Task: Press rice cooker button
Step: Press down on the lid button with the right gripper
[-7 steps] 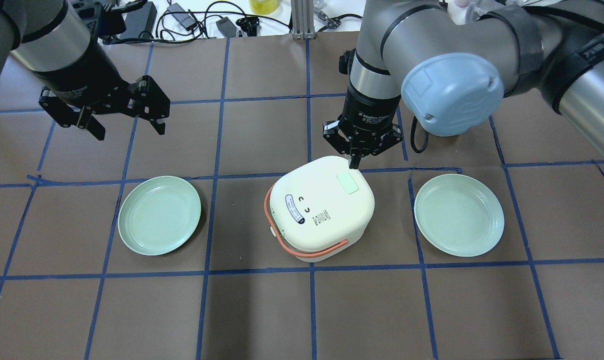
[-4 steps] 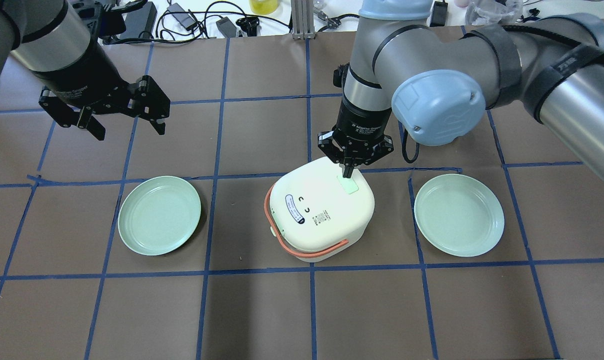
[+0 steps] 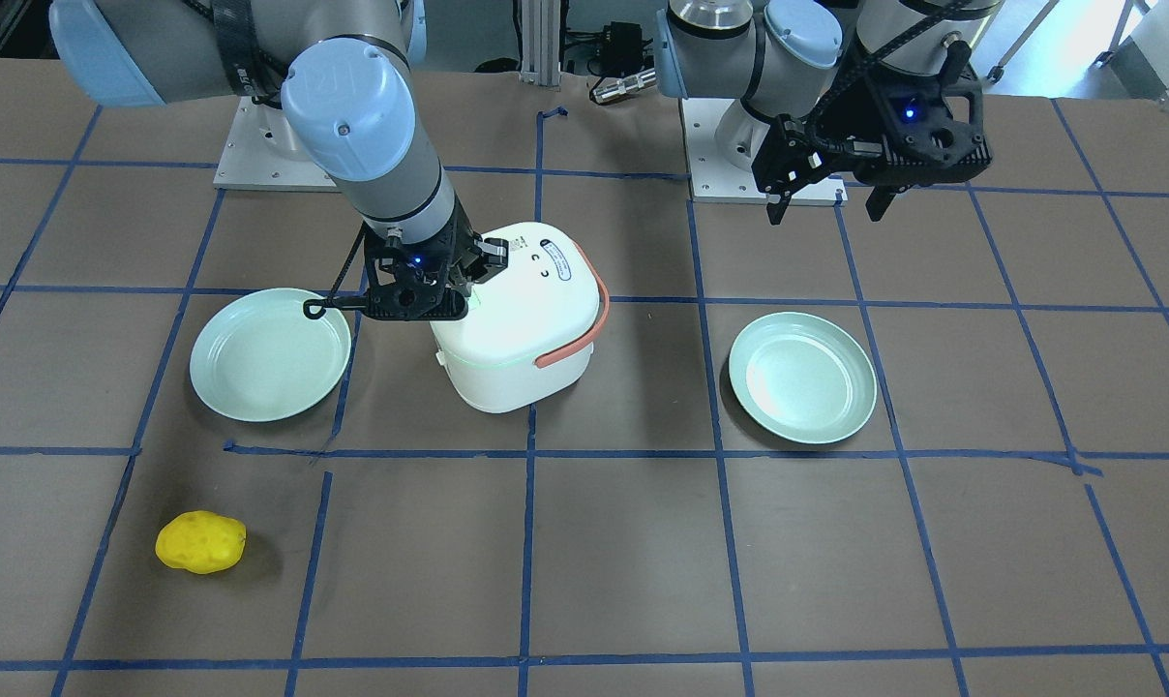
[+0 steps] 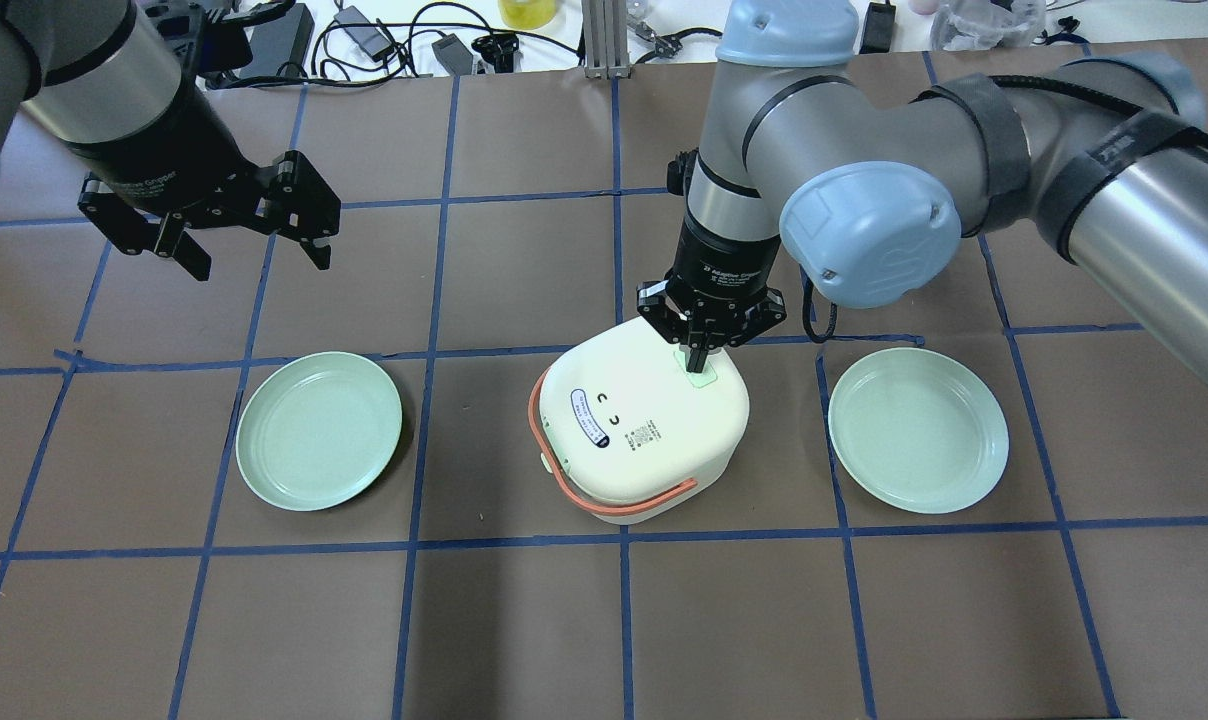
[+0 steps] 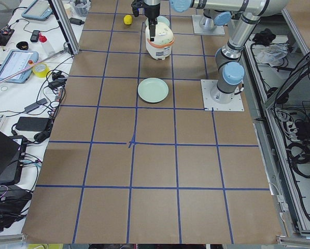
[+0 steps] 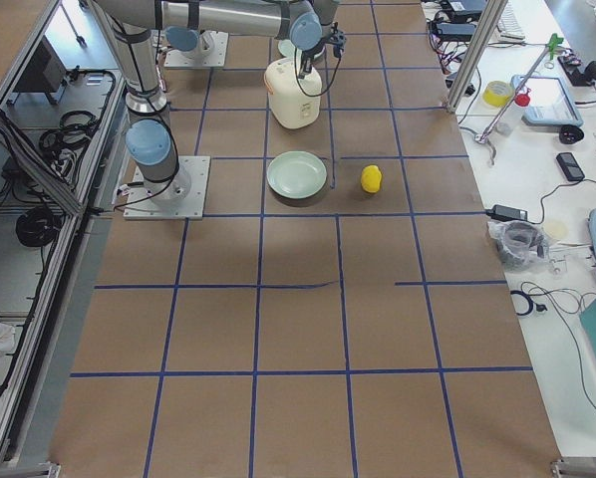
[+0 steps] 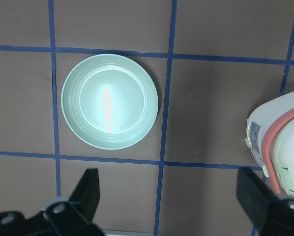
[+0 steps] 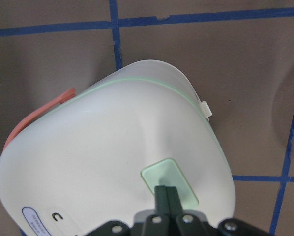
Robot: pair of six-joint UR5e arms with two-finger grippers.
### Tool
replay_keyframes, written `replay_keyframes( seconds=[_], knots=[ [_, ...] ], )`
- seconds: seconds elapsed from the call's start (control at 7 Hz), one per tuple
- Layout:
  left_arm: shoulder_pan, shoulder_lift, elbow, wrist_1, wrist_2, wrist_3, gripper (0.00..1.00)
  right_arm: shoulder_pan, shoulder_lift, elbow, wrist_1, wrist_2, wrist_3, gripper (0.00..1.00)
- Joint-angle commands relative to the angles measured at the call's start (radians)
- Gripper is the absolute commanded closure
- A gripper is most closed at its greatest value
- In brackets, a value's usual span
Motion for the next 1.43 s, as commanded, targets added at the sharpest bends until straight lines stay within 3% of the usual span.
replay_keyframes(
  seconds=[0.0,0.57,0.71,0.86,1.0,1.14,1.29],
  knots=[
    [0.0,0.001,0.0,0.0,0.0,0.0,0.0,0.0,0.009,0.009,0.0,-0.001,-0.001,0.87],
    [0.0,0.001,0.0,0.0,0.0,0.0,0.0,0.0,0.006,-0.039,0.019,-0.004,0.035,0.86],
    [0.0,0.001,0.0,0.0,0.0,0.0,0.0,0.0,-0.013,-0.098,0.07,-0.001,0.109,0.78],
    [0.0,0.001,0.0,0.0,0.0,0.0,0.0,-0.002,-0.016,-0.167,0.102,-0.002,0.126,0.39],
    [0.0,0.001,0.0,0.0,0.0,0.0,0.0,-0.006,-0.016,-0.219,0.107,-0.005,0.182,0.25],
    [0.0,0.001,0.0,0.0,0.0,0.0,0.0,-0.021,-0.014,-0.25,0.099,-0.011,0.186,0.06],
    [0.0,0.001,0.0,0.0,0.0,0.0,0.0,-0.049,-0.011,-0.273,0.101,-0.02,0.181,0.0]
  ],
)
